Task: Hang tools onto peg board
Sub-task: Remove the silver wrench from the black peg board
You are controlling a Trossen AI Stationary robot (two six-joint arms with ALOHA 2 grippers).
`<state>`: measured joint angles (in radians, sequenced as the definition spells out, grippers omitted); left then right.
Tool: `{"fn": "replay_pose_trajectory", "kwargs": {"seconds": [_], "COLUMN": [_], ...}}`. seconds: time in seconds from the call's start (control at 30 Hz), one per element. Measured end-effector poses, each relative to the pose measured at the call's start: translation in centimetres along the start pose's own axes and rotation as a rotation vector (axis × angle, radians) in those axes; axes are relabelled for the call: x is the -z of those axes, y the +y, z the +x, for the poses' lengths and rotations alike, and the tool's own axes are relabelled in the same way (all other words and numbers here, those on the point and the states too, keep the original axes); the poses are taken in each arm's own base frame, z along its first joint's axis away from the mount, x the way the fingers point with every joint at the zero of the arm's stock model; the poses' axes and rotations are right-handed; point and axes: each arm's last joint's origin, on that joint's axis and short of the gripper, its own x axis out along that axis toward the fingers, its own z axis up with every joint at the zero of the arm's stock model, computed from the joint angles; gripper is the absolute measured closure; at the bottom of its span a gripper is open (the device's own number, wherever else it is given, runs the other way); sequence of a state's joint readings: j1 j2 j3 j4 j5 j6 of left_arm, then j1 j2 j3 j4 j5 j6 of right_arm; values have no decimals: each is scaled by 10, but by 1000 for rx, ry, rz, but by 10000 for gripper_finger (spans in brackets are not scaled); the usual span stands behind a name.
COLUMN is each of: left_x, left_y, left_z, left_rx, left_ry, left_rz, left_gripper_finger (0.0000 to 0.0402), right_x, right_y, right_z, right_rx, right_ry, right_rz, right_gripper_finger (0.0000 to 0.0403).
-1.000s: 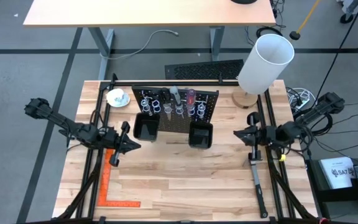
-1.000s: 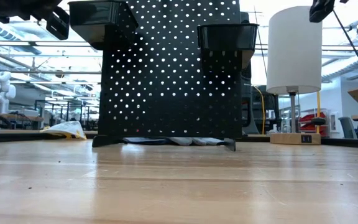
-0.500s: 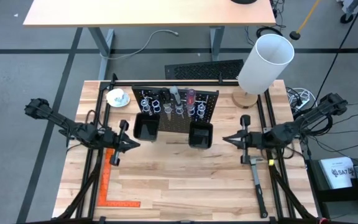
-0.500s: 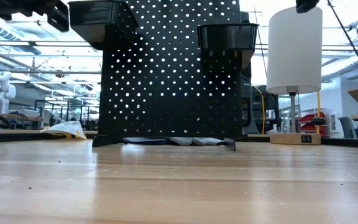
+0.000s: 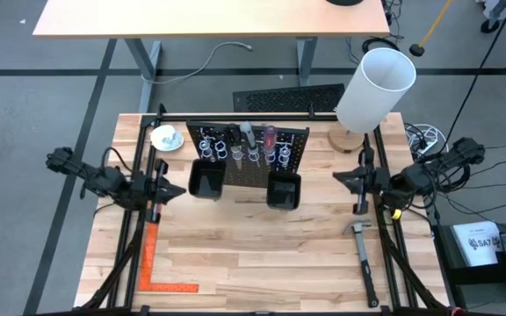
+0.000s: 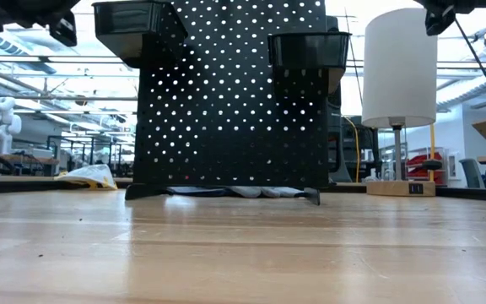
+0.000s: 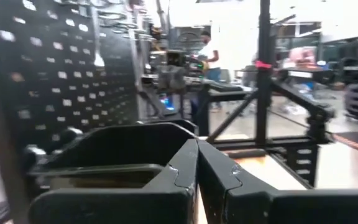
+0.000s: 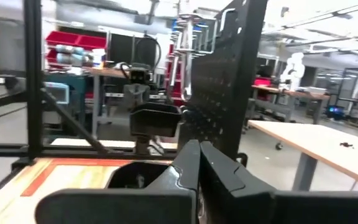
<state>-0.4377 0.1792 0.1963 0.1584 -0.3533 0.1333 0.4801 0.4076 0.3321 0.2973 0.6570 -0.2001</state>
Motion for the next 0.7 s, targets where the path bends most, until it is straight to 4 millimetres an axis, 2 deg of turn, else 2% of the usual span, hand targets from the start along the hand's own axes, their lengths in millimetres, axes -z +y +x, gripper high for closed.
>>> {"fn": "replay_pose_trajectory", "kwargs": {"seconds": [0.37,0.53,0.7], "left_x": [-1,-6,-5], "left_y": [2,1,-1], "left_z": [-1,0,6], "left_rx": [-45,-25,-16], "left_ry": [-9,-54,-47], "left_rz": [-24,-66,-68], "left_gripper_finger": [388,388,388], "right_x": [0,-12,-33], "right_y": [4,13,24], "right_z": [24,47,76], "right_rx": [90,100,155], "right_ry": [-32,4,69], "right_rz": [15,-9,-60], "right_gripper_finger": [403,391,356]}}
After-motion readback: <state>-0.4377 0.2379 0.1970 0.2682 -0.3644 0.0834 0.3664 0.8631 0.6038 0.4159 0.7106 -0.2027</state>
